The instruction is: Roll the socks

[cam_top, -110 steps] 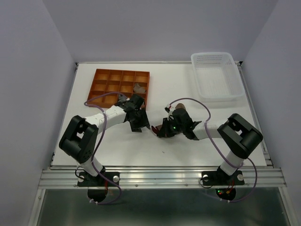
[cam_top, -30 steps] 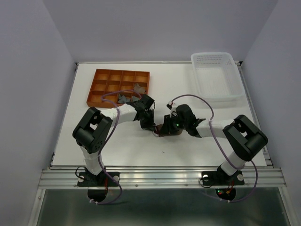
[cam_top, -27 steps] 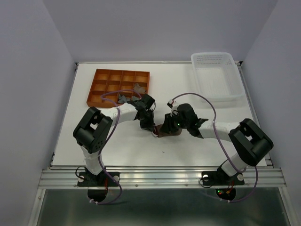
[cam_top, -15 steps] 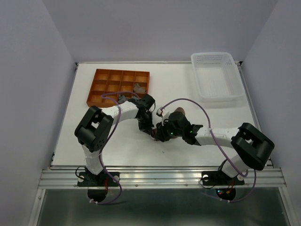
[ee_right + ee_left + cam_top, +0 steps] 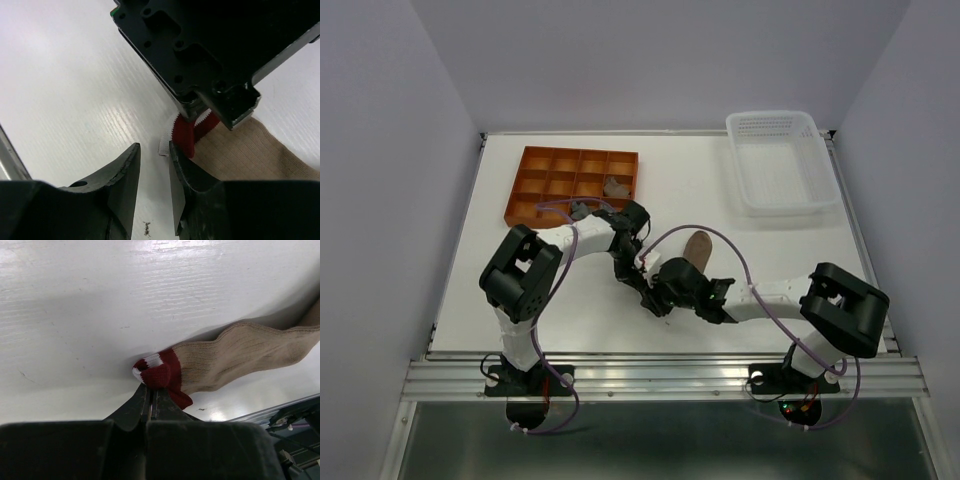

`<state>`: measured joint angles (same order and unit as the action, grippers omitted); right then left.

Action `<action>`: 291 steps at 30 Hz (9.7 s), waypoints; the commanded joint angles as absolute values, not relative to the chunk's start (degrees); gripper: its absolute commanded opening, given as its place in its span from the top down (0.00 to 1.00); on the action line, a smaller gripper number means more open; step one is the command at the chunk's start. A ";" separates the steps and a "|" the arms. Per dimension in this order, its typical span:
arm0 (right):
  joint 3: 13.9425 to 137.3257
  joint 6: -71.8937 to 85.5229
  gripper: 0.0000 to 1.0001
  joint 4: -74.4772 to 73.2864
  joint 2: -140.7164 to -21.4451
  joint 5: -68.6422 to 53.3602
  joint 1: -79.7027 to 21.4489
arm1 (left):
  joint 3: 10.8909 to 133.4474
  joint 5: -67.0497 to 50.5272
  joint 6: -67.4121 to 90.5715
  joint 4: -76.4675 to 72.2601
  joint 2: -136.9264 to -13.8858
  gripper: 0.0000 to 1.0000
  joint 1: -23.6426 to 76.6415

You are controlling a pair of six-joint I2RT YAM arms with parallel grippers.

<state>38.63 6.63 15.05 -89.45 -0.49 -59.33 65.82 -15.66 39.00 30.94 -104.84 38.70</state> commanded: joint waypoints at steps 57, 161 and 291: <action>28.92 36.38 0.99 33.22 -87.01 -5.36 -44.65 | 66.01 -23.29 38.85 12.92 -98.35 0.55 26.98; 50.19 17.50 0.88 11.15 -102.49 0.89 -28.83 | 71.89 -5.01 34.54 26.37 -102.56 1.00 41.13; 43.68 36.75 0.98 22.86 -105.57 -45.53 -22.76 | 72.95 -14.77 37.70 10.64 -111.71 0.74 38.05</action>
